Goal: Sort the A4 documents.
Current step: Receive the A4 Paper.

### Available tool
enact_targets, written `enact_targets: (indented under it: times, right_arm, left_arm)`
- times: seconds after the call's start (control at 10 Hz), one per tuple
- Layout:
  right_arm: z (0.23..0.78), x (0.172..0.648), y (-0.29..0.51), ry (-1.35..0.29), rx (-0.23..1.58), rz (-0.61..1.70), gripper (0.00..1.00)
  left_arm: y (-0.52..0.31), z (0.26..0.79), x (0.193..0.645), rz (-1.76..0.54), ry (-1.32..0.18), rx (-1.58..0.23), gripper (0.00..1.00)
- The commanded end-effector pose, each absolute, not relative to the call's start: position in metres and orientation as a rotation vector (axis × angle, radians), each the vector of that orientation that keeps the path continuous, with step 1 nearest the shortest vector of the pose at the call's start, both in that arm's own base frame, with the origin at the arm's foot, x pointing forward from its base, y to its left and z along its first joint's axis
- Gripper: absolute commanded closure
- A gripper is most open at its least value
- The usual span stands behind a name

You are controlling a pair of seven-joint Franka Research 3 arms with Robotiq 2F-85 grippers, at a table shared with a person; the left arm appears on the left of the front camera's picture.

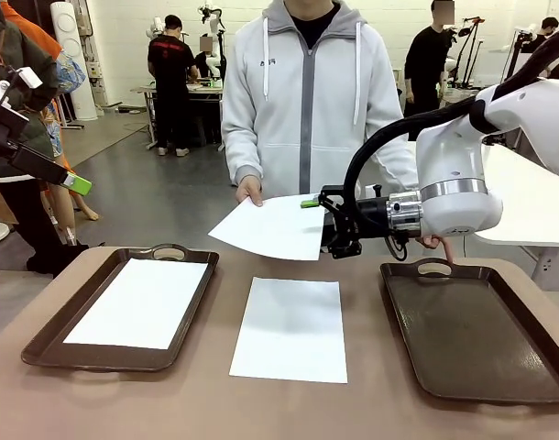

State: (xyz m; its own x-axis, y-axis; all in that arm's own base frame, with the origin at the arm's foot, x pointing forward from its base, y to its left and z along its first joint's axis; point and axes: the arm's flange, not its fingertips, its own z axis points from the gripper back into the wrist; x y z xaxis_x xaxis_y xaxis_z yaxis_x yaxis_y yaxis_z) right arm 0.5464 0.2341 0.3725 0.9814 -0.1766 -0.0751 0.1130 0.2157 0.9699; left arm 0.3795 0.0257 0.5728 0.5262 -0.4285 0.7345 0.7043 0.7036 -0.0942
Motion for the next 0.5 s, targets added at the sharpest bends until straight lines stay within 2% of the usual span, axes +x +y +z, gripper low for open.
enact_targets:
  times: [0.0,0.4]
  right_arm:
    - [0.3663,0.5564,0.2339,-0.07,1.387,-0.188,0.0]
    - [0.3588,0.5649,0.2396,-0.053,1.399,-0.171,0.0]
  left_arm:
    - [0.0256,0.5714,0.3793,-0.713,-0.748,-0.398,0.0]
    - [0.0256,0.5714,0.3793,-0.713,-0.748,-0.398,0.0]
